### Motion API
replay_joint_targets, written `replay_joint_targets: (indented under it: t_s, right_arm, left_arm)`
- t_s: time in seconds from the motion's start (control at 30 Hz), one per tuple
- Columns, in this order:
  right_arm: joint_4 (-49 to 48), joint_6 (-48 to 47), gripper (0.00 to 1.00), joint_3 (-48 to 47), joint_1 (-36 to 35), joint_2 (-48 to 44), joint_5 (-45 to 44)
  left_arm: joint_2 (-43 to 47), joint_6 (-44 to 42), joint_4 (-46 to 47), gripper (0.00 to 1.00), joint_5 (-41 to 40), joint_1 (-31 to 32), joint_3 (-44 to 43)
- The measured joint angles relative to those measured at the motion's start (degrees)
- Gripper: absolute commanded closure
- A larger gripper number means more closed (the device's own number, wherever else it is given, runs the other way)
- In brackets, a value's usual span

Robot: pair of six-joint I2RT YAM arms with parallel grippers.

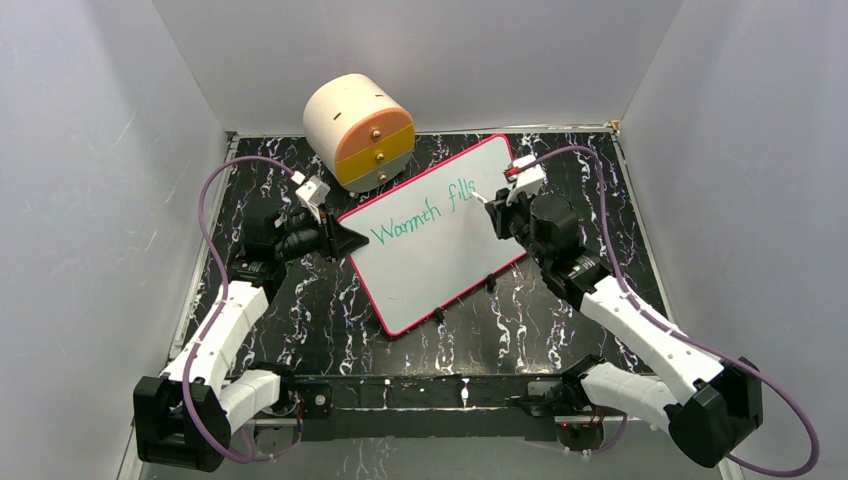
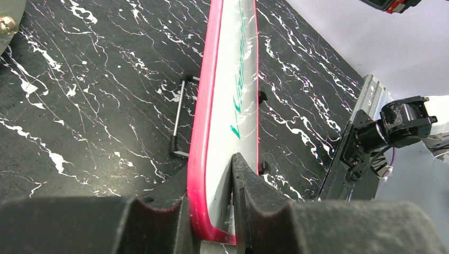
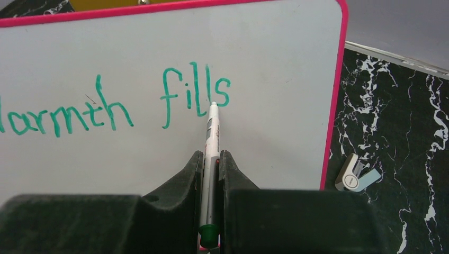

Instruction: Write a sentence on the whiteboard

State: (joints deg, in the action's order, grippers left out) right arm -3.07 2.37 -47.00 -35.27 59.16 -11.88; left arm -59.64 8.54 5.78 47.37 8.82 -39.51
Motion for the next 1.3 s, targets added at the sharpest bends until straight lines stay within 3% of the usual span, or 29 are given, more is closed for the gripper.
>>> replay_joint_targets:
  t_s: [0.57,1.3]
  right_arm:
    - [0.37,0.42,1.0,3.43,-2.29,-6.62,2.86]
    - [-3.82,-2.89,1.0,11.45,-30.21,-7.87,-16.41]
  left_arm:
    - [0.0,0.13,-0.04,1.0,-0.42,0.09,-0.02]
    - [0.48,0.26,-0.74,1.0,-1.29,0.55,-0.26]
